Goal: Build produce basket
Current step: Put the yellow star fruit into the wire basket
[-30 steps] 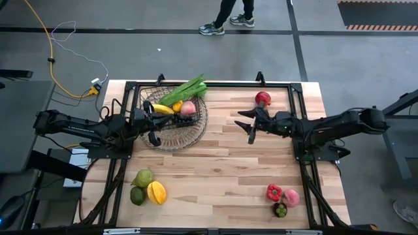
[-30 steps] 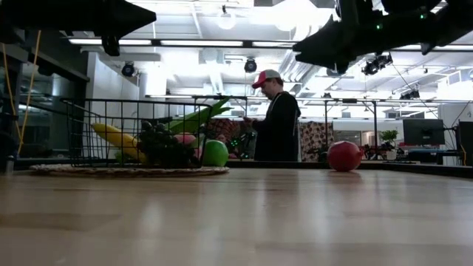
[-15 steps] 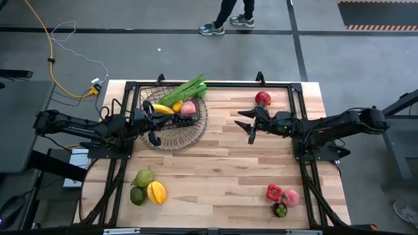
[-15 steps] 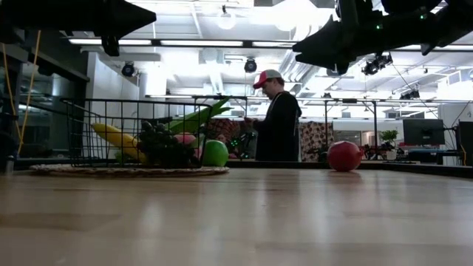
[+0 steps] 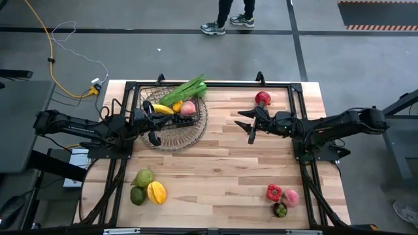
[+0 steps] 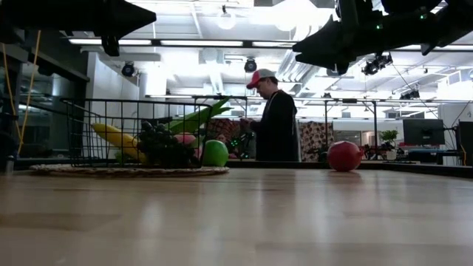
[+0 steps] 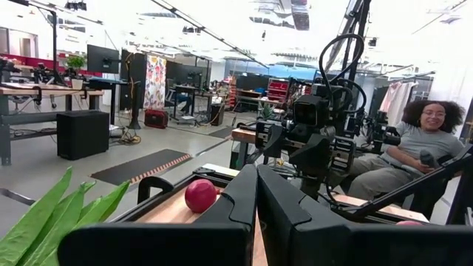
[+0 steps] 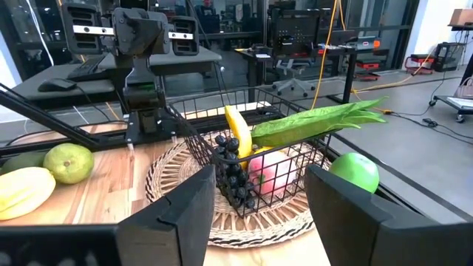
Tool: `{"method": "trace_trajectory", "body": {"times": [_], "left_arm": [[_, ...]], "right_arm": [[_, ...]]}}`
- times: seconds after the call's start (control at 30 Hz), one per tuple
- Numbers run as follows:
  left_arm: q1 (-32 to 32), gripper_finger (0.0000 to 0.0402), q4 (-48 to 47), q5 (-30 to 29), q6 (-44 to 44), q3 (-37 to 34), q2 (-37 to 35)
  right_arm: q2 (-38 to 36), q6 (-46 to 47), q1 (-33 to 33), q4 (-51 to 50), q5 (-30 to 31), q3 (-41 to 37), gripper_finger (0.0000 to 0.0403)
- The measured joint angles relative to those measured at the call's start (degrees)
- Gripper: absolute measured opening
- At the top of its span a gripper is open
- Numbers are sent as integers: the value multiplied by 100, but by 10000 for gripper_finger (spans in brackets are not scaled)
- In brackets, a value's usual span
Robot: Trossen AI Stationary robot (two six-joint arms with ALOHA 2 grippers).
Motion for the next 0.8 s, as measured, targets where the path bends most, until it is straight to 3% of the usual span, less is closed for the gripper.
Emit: {"method": "trace_trajectory", "body": {"times": [0.8], "left_arm": [[0,0,0,0,2,0,-1]], "right_arm": [[-79,48,0,-39,-1,4,200]]}}
